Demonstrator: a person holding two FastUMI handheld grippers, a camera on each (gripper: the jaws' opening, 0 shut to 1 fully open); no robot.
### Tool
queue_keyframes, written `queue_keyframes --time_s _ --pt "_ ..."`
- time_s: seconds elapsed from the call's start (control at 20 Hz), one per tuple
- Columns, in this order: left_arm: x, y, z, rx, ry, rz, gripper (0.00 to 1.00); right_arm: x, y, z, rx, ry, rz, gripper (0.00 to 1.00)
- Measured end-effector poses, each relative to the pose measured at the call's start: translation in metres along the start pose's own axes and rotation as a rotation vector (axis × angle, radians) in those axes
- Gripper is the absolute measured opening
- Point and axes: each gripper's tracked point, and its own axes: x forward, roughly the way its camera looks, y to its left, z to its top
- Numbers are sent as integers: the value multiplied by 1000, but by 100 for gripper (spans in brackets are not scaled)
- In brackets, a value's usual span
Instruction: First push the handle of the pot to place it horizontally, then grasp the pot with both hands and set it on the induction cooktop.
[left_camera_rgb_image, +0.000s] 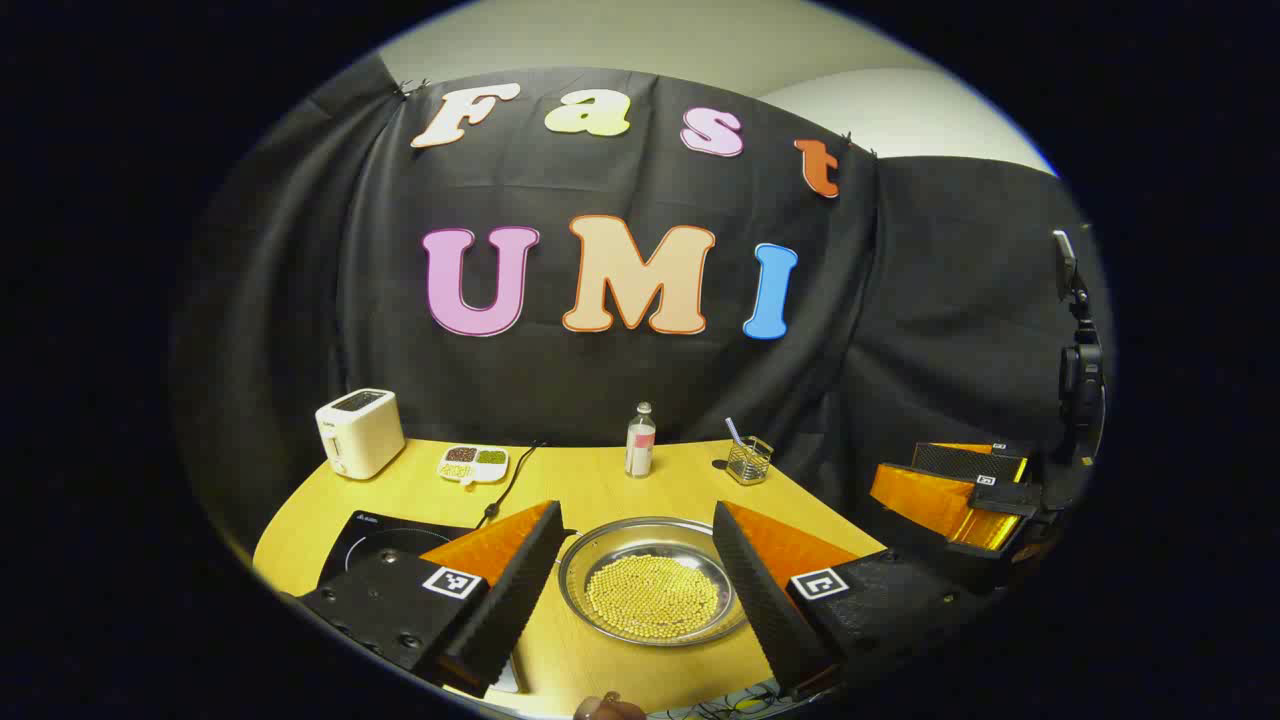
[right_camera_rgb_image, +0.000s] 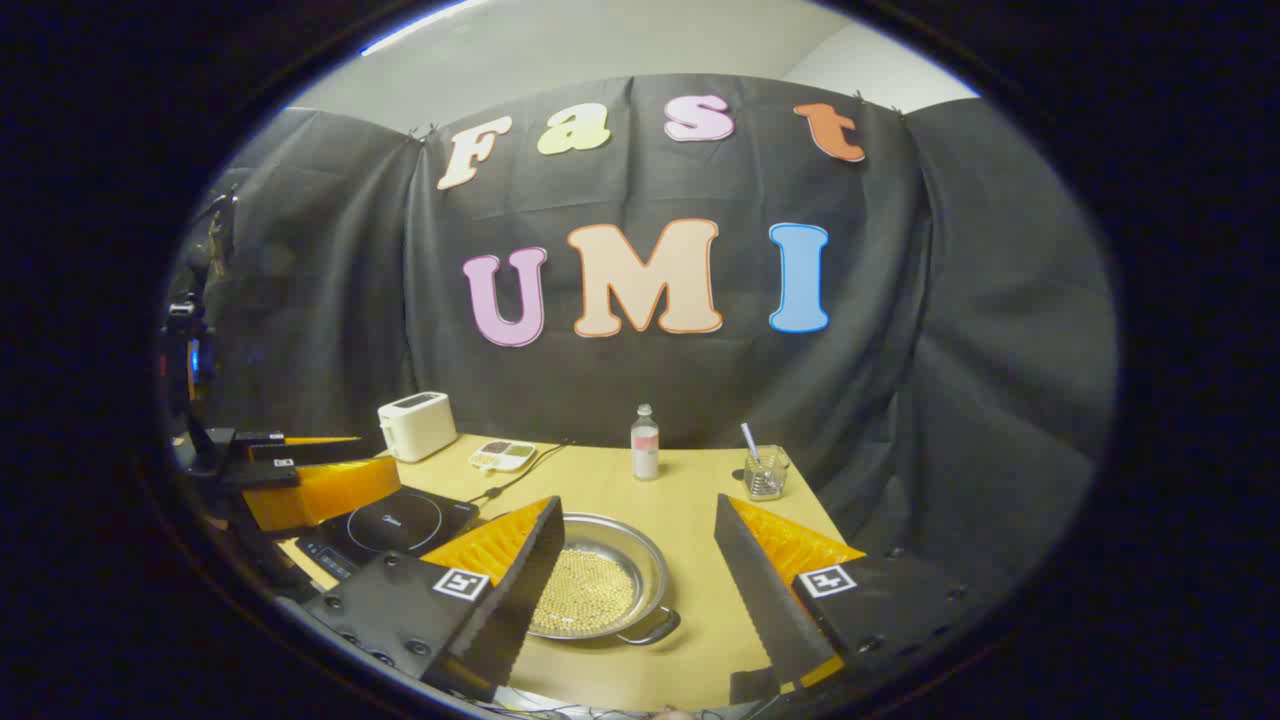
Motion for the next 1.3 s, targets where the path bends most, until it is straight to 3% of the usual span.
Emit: queue_keyframes --time_s 0.35,1.0,1.3 --pt "-2 -7 -1 -1 -4 22 96 3 10 2 3 1 58 93" --pt "2 0 -9 -19 19 31 97 6 12 -8 -27 28 55 96" --pt "4 4 -11 -24 29 36 96 9 14 -13 -38 47 57 94"
